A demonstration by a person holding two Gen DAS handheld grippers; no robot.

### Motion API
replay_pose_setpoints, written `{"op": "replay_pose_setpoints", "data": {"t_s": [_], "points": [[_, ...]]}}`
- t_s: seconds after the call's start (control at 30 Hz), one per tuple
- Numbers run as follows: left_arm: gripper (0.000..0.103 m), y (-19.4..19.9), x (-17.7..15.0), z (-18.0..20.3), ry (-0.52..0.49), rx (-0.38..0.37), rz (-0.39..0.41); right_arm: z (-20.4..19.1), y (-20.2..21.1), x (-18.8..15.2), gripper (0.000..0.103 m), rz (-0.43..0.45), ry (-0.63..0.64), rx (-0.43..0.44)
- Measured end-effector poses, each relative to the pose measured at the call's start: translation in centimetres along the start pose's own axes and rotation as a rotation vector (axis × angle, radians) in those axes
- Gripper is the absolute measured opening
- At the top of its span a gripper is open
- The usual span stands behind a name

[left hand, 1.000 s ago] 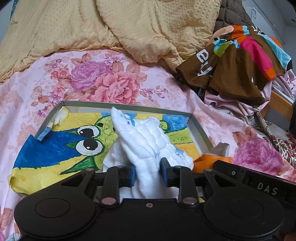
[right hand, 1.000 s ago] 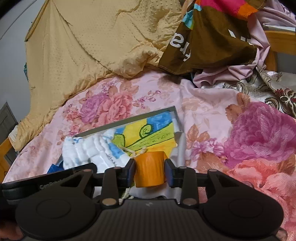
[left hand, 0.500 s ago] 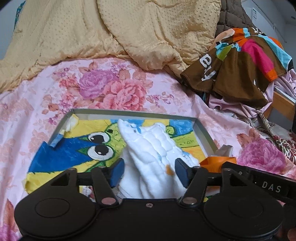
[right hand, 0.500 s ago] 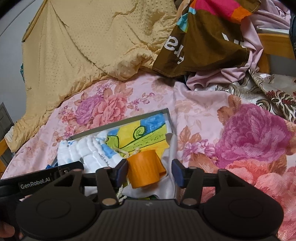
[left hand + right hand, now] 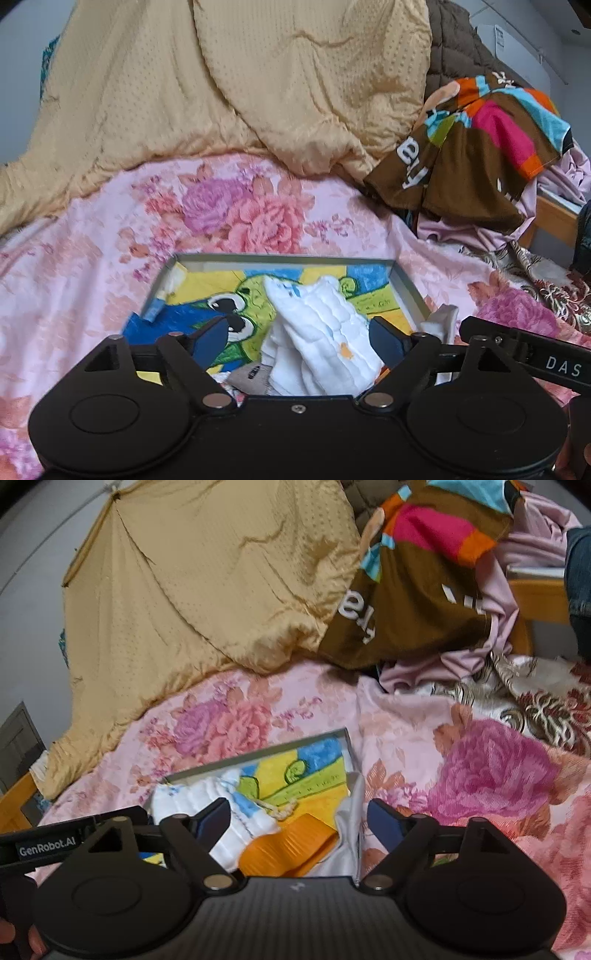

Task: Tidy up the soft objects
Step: 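Lower the cloth and orange piece into the frog tray and open both grippers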

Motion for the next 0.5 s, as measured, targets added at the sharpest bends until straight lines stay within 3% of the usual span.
{"op": "replay_pose_setpoints", "data": {"t_s": [0.17, 0.5], "points": [[0.100, 3.6, 0.1, -0.6, 0.008, 0.019, 0.052, -1.0, 2.8, 0.0, 0.095, 0.054, 0.036, 0.021], [0.102, 9.9, -2.1, -2.9, 0.068, 0.054, 0.105, -4.0, 9.0, -2.1, 0.103, 0.171, 0.138, 0.043]]}}
Point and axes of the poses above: each gripper's, at about its wrist camera, not at the fingertips, and y roughly against the way its jaws point, z to its right, x to its top, the point moved 2 cm from there along -y, roughly the way its jaws point, and after that the axes turned 4 degrees about -z, right-handed, at the moved point
